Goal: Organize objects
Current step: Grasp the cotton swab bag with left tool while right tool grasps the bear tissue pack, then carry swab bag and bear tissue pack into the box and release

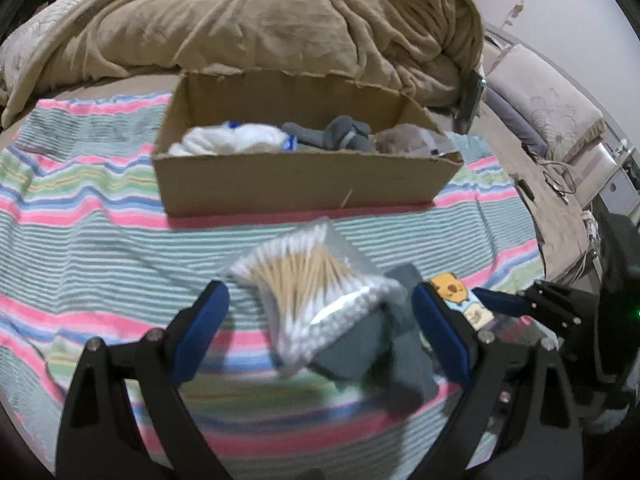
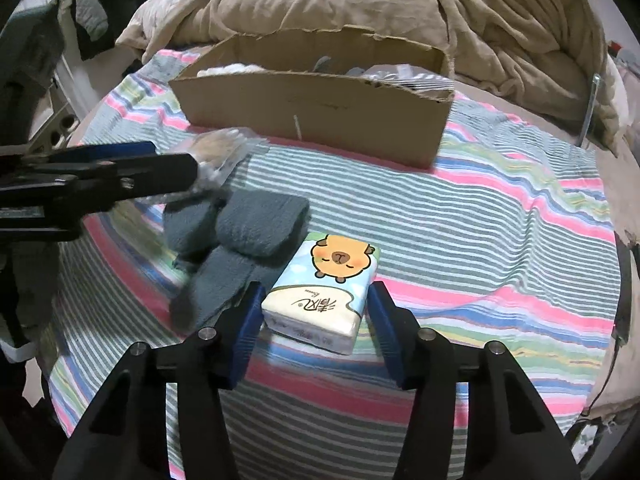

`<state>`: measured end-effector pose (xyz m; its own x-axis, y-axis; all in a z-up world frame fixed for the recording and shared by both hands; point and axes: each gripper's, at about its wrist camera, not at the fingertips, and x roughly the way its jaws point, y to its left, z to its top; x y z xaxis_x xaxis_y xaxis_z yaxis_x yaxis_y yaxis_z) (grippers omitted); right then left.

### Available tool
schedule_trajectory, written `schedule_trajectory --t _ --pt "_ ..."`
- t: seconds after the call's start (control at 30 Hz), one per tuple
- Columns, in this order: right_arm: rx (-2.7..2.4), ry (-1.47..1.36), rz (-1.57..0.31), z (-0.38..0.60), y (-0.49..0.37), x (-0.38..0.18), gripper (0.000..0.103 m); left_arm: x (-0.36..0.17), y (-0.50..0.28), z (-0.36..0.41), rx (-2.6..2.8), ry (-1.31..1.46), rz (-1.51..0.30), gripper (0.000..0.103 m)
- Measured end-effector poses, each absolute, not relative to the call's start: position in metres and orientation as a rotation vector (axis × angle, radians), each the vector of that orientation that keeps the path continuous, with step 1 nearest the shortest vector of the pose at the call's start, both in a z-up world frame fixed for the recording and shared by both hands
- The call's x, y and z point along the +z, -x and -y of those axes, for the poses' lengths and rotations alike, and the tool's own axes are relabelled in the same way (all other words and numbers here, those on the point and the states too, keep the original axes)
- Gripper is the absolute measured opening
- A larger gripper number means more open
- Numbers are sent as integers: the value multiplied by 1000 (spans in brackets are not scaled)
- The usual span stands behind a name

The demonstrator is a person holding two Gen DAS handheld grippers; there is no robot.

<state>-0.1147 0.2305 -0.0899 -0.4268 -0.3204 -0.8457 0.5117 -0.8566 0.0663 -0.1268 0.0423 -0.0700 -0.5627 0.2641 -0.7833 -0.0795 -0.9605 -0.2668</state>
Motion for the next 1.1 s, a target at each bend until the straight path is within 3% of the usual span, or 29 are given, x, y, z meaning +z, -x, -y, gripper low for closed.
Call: schedule_trajectory --t 0.27,0.43,0.53,0.73,1.1 --pt "-2300 -1259 -205 -244 122 -86 55 -88 142 -48 2586 1412 268 93" --pt "-2296 -1240 -165 -249 122 -83 54 -90 138 -45 2571 1398 255 68" --pt "-2299 -1225 -153 -251 121 -79 54 -88 133 -44 2574 1374 225 59" --pt "-2314 -1202 -145 -253 117 -71 53 -87 127 -37 2583 1340 237 54" --pt "-2340 -1144 -155 -249 118 -49 52 -62 108 -25 2621 1245 219 53"
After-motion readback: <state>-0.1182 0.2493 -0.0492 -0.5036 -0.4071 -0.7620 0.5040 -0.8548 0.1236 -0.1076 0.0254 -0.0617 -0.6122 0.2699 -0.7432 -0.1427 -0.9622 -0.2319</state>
